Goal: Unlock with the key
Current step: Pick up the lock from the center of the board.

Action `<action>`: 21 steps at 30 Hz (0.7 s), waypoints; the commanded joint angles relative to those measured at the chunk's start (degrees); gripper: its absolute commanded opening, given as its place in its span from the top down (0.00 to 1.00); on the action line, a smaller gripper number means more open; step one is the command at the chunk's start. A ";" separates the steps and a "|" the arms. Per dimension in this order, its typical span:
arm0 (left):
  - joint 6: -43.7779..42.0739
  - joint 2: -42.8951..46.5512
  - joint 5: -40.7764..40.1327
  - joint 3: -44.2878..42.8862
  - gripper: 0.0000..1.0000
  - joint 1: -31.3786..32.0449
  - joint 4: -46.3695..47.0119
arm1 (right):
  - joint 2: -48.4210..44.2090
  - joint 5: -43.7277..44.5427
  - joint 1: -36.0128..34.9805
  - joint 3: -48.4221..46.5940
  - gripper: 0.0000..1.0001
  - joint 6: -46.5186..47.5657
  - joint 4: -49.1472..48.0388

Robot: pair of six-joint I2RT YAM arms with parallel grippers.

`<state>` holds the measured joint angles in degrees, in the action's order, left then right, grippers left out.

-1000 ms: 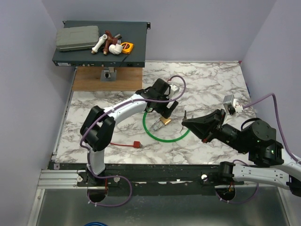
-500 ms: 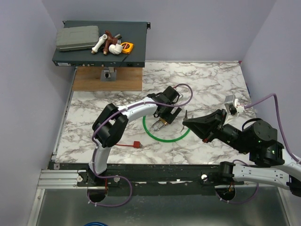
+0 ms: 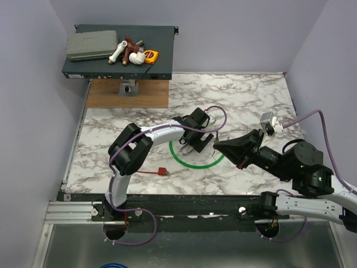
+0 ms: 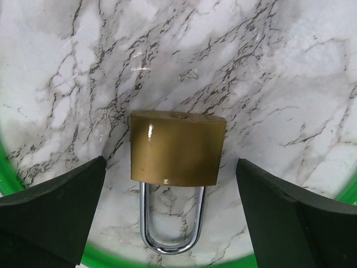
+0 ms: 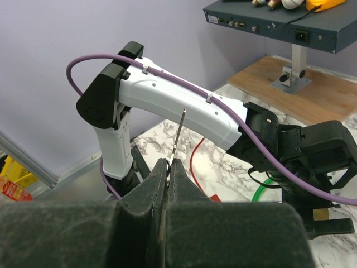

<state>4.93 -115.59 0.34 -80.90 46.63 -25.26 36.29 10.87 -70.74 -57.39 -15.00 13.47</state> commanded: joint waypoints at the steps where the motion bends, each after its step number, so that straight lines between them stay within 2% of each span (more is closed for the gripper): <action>1: -1.47 -0.31 4.66 0.37 0.03 0.59 2.33 | 0.73 -0.33 0.37 -1.23 0.99 0.25 0.17; 8: -2.15 -0.34 4.58 2.50 0.22 0.68 4.26 | 0.62 -0.58 0.39 -1.50 0.99 0.23 0.24; 12: -2.13 -1.20 4.68 2.82 0.37 0.74 5.02 | 0.90 -0.68 0.42 -1.84 0.99 0.33 0.24; 16: -2.85 -0.79 4.27 4.52 0.64 1.24 6.27 | 1.33 -0.66 0.40 -2.55 0.99 0.77 0.59; 18: -3.96 0.47 3.76 5.79 0.84 1.77 6.53 | 1.61 -0.43 0.37 -2.95 0.99 1.17 0.76; 19: -4.57 1.26 3.69 6.14 0.99 1.95 6.14 | 1.91 -0.35 0.40 -3.23 0.99 1.44 0.89; 21: -6.62 4.10 4.55 6.81 1.00 2.23 4.80 | 2.51 -0.44 0.40 -4.18 0.99 1.93 1.28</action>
<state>1.28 -114.54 2.61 -77.23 47.37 -17.37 37.78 10.87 -70.74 -58.92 -14.79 13.50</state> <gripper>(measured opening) 0.536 0.008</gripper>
